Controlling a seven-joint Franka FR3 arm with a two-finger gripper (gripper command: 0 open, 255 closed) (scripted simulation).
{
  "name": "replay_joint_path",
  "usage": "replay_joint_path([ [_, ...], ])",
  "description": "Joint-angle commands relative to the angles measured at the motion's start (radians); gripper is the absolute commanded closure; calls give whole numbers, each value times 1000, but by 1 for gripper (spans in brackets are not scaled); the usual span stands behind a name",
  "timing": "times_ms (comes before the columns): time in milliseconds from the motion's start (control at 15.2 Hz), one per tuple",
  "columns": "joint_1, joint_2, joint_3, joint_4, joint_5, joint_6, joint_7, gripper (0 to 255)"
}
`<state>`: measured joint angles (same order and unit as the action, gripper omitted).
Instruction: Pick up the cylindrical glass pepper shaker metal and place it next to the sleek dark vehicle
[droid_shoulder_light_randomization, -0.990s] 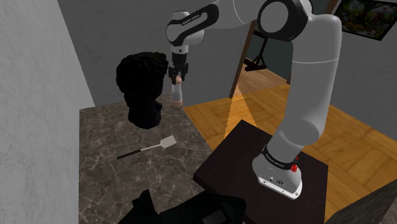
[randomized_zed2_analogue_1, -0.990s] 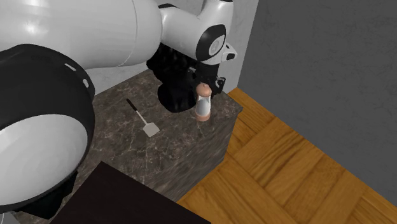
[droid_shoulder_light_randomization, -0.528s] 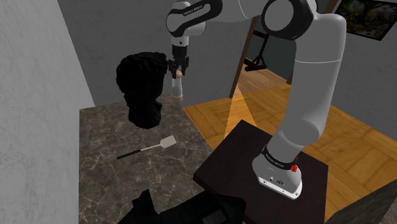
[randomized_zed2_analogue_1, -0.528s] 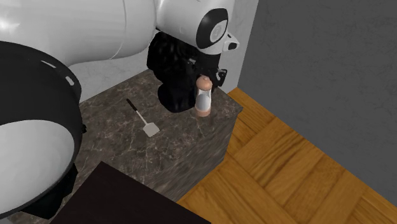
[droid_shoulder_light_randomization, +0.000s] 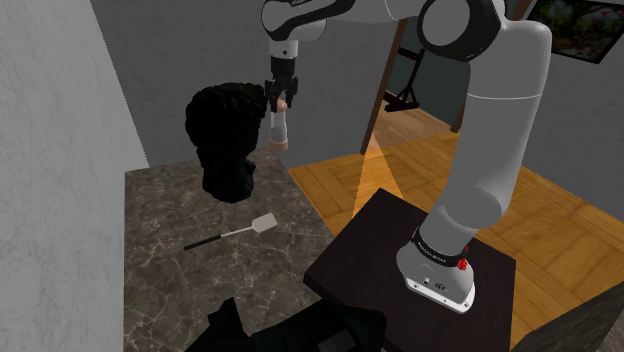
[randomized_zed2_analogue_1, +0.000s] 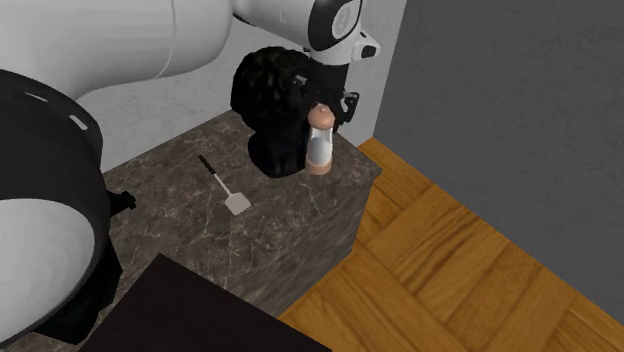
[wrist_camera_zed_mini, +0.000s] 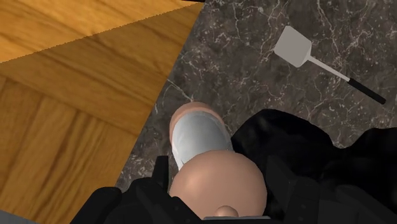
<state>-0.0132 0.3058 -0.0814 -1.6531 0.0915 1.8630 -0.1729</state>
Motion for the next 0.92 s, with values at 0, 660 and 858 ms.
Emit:
replay_joint_path([
  [0, 0, -7, 0, 20, -1, -25, 2, 255],
  [660, -2, -22, -2, 133, -4, -153, 10, 255],
  [858, -3, -22, -2, 173, -5, -193, 13, 255],
])
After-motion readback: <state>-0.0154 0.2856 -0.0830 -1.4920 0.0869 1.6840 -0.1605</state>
